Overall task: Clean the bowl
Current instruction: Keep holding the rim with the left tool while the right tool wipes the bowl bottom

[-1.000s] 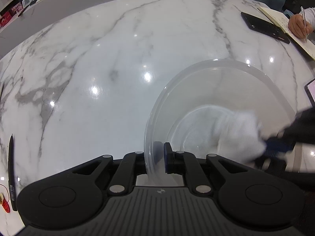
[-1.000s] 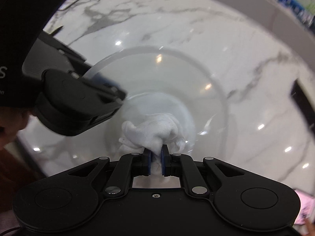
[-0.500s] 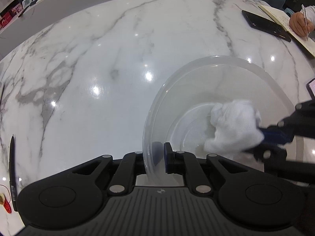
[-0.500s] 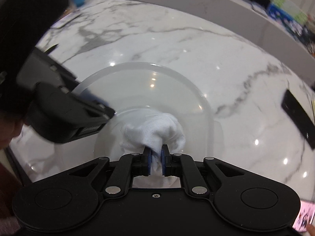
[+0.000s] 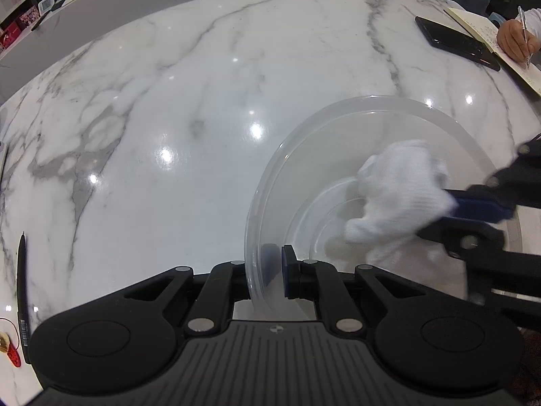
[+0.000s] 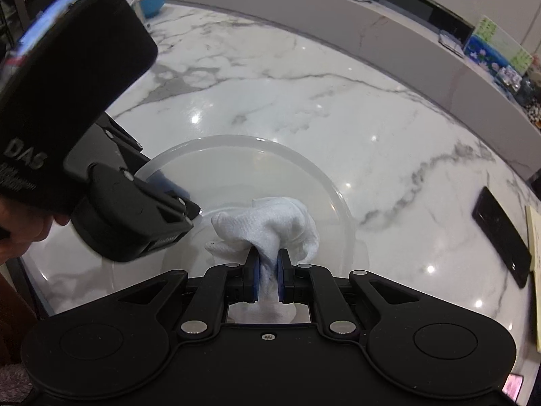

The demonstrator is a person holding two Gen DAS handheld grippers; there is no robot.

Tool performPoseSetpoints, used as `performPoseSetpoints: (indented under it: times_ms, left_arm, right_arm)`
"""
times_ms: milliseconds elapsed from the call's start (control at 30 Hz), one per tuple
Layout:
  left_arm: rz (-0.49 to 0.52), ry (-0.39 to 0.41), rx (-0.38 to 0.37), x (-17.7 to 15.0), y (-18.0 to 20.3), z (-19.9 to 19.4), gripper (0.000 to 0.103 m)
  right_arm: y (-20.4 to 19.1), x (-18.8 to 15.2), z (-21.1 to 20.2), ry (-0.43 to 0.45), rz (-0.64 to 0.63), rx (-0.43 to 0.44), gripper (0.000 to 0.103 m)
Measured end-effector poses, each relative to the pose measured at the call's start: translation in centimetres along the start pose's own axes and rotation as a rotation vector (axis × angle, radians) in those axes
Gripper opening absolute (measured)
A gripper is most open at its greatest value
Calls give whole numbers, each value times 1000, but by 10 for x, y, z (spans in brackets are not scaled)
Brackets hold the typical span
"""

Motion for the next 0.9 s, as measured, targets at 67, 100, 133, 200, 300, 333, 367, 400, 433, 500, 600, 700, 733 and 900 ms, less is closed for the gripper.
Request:
performPoseSetpoints:
  times_ms: [67, 100, 133, 200, 300, 333, 367, 400, 433, 500, 600, 700, 733, 900]
  left_arm:
    - [1, -1, -2, 0, 0, 0, 8]
    - [3, -2, -3, 0, 0, 0, 8]
    - [3, -2, -4, 0, 0, 0, 8]
    - [3, -4, -6, 0, -1, 0, 8]
    - [4, -6, -7, 0, -1, 0, 8]
    - [6, -6, -7, -1, 0, -1, 8]
    - [7, -6, -7, -1, 0, -1, 8]
    - [6, -6, -7, -1, 0, -1, 8]
    - [6, -6, -7, -1, 0, -1, 8]
    - [6, -6, -7, -2, 0, -1, 8]
    - [6, -5, -7, -2, 1, -2, 8]
    - [5, -5, -6, -2, 1, -2, 8]
    - [6, -5, -6, -2, 1, -2, 8]
    - [13, -7, -13, -3, 3, -3, 8]
  right_arm:
    - [-4, -1, 9, -27, -39, 18, 19]
    - [-7, -3, 13, -38, -58, 31, 25]
    - [-9, -5, 16, -49, -76, 44, 40]
    - [-13, -8, 21, -67, -103, 60, 45]
    - [-18, -13, 27, -76, -179, 33, 45]
    - [-19, -14, 29, -74, -213, 17, 44]
    - [-20, -15, 30, -71, -236, 5, 38]
    - [-19, -15, 32, -63, -248, -10, 33]
    - [-16, -13, 32, -50, -241, -21, 24]
    - [-9, -8, 31, -22, -192, -28, 17]
    - [1, 0, 29, 19, -131, -27, 15]
    - [6, 9, 17, 88, -119, -43, 15]
    - [7, 13, 13, 112, -126, -54, 15]
    - [17, 20, 14, 119, -114, -91, 15]
Point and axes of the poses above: each gripper's, at about its wrist camera, not at the fingertips, and z roughly the way its jaws point, y to its right, x to its top, the point moved 7 cm from there along z, roughly the way its jaws point, and after that the axes turned 11 degrees about y, right-handed, at the moved point
